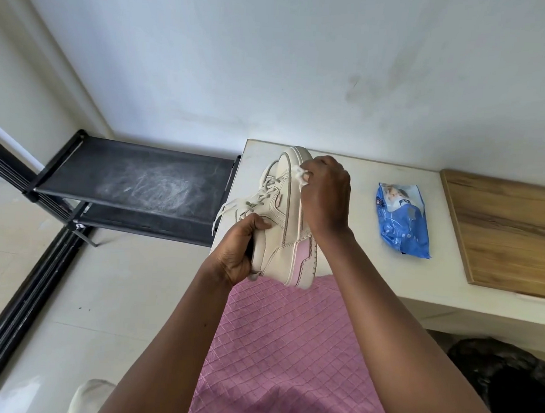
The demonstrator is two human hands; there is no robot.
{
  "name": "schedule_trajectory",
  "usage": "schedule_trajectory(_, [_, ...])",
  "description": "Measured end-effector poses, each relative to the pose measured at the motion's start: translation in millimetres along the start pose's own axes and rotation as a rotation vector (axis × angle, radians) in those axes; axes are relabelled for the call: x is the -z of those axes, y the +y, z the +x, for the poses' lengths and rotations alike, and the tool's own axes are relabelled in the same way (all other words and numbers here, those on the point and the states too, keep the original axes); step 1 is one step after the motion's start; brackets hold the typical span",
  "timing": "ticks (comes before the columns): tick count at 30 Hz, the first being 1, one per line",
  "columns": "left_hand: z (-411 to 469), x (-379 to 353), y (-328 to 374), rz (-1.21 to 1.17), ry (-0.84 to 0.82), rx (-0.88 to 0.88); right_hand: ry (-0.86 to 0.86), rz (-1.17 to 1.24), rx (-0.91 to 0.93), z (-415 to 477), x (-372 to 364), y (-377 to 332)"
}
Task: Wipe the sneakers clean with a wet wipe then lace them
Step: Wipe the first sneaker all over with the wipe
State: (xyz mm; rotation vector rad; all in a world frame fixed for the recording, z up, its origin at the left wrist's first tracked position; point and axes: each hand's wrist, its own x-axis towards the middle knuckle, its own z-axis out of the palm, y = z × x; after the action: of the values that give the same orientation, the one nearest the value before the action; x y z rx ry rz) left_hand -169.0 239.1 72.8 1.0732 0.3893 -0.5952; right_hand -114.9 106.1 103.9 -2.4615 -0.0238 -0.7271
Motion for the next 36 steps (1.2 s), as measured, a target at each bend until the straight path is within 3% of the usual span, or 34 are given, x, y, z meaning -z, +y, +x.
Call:
schedule_trajectory(7, [2.9,2.6,-4.0,-0.019,-0.006,-0.050,-0.049,-0.001,0.152,-61.6,10.2,-5.6])
schedule_trajectory(11, [1.5,0.5,0.8,0.141,0.023,-0.118,-0.043,0.003,0.194,-81.4,9.6,-18.0])
schedule_trajectory(17, [-7.6,-14.0,0.7,0.402,0.056,-0.202,0.034,-0.105,0.107,-17.3,7.9,-2.2])
schedule_trajectory(22, [-13.8,-29.0,-11.9,0.734,0.115,-0.368,-0.059,-0.262,0.051,34.4,2.4,18.3])
schedule_trajectory(25, [-12.9,-33.7,-11.9,0.796,0.175,-0.407,-0.012,-0.206,0.069,33.3,5.1,20.0])
schedule_trajectory(29, [-8.3,-26.7,-11.3,0.706,0.200,-0.356,0.084,-0.056,0.119,-3.9,6.6,16.0])
schedule_trajectory(36, [-16.1,-24.8,-11.9,1.020,0.256,-0.511,0.128,-0.024,0.076,-25.7,-0.6,21.0])
